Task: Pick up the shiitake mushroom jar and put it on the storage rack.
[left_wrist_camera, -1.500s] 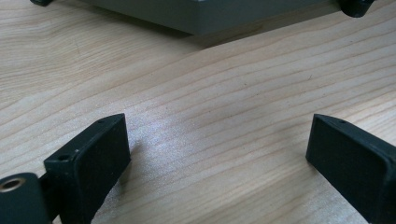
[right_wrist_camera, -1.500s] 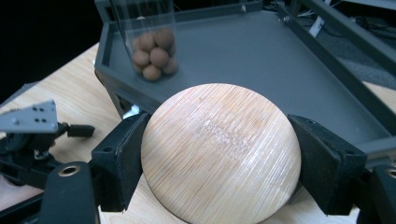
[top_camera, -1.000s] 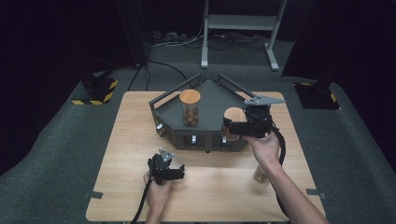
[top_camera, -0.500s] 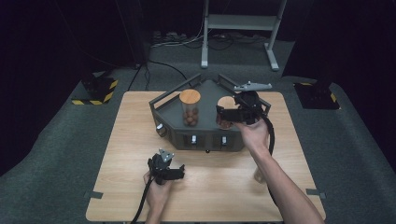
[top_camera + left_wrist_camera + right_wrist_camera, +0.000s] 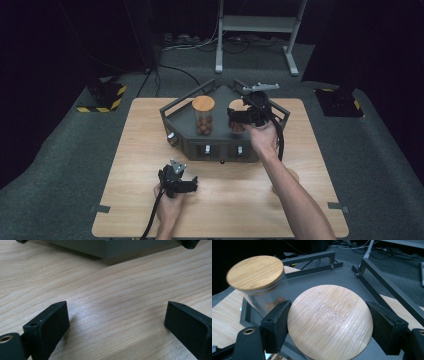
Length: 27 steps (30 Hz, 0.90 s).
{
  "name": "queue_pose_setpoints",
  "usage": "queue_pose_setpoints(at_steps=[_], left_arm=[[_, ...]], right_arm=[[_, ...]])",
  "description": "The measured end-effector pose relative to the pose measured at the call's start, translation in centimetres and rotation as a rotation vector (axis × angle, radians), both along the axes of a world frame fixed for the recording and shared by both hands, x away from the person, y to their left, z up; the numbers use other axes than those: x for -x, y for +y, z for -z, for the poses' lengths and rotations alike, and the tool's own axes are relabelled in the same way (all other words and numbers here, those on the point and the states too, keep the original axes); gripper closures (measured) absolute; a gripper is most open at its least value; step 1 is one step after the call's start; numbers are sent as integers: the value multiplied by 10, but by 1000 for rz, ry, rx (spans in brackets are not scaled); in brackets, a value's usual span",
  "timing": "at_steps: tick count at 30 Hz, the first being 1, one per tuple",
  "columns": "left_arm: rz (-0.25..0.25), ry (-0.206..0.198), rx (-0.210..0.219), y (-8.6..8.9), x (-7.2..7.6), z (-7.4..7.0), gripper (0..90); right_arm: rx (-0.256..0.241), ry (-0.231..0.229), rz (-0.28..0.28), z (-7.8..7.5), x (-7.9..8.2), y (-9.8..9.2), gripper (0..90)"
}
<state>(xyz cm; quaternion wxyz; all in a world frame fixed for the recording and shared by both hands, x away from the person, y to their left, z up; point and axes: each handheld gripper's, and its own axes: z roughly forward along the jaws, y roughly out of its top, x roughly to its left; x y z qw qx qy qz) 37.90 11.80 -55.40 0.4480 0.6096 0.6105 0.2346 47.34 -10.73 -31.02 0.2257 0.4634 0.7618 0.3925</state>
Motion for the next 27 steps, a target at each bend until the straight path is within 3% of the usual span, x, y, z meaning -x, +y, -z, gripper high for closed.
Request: queue_pose_setpoints(at_steps=[10, 27], left_arm=[[0, 1, -2, 0, 0, 0, 55], [4, 4, -6, 0, 0, 0, 53]], right_arm=[[25, 12, 15, 11, -12, 12, 236], [9, 54, 38, 35, -23, 18, 236]])
